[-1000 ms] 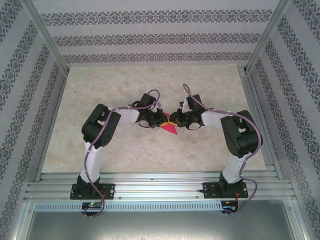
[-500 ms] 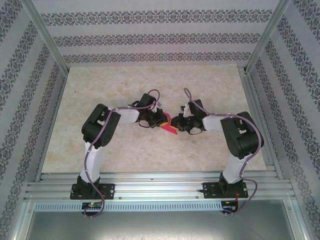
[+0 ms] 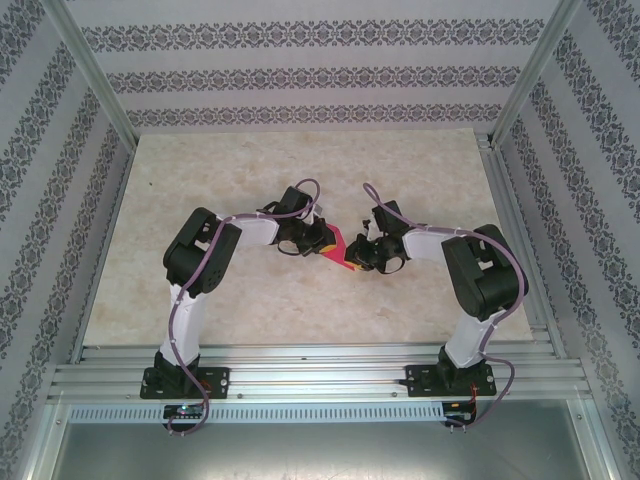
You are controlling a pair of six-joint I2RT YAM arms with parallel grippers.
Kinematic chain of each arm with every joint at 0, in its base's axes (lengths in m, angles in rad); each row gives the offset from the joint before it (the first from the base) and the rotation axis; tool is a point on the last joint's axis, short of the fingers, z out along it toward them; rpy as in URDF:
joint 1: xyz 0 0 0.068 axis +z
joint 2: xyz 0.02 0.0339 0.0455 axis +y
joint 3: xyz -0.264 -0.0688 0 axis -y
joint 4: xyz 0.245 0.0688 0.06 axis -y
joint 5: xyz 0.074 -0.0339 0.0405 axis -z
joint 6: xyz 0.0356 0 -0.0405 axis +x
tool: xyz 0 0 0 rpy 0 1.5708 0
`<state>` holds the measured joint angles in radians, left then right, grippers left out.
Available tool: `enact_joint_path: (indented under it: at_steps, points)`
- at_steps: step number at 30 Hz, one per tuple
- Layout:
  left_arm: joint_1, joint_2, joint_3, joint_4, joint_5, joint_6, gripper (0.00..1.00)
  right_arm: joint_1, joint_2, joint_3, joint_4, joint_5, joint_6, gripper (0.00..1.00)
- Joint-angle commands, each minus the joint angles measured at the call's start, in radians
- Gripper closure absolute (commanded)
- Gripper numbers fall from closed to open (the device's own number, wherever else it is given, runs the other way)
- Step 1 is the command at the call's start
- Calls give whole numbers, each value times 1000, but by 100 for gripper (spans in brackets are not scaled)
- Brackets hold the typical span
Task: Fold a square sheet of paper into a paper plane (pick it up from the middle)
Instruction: Third fold the triangle at the center of the table.
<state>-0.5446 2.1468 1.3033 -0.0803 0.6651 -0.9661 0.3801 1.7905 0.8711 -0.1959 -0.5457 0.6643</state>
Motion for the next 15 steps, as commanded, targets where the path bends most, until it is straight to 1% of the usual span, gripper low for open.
enact_joint_path:
  at_steps: [1, 3, 5, 7, 15]
  points:
    - [-3, 13, 20, -60, -25, 16, 88, 17, -51, -9, -72, 90, -31, 84]
    - [-3, 10, 21, -58, -25, 16, 89, 19, -109, -12, -45, 58, -10, 84]
    - [-4, 11, 21, -61, -27, 16, 88, 24, -117, 9, -26, -10, 1, 83]
    - [-4, 10, 22, -61, -24, 20, 89, 40, -119, 17, 19, -22, 27, 83]
    - [-2, 10, 30, -63, -23, 20, 88, 45, -2, 31, 94, -40, 62, 83]
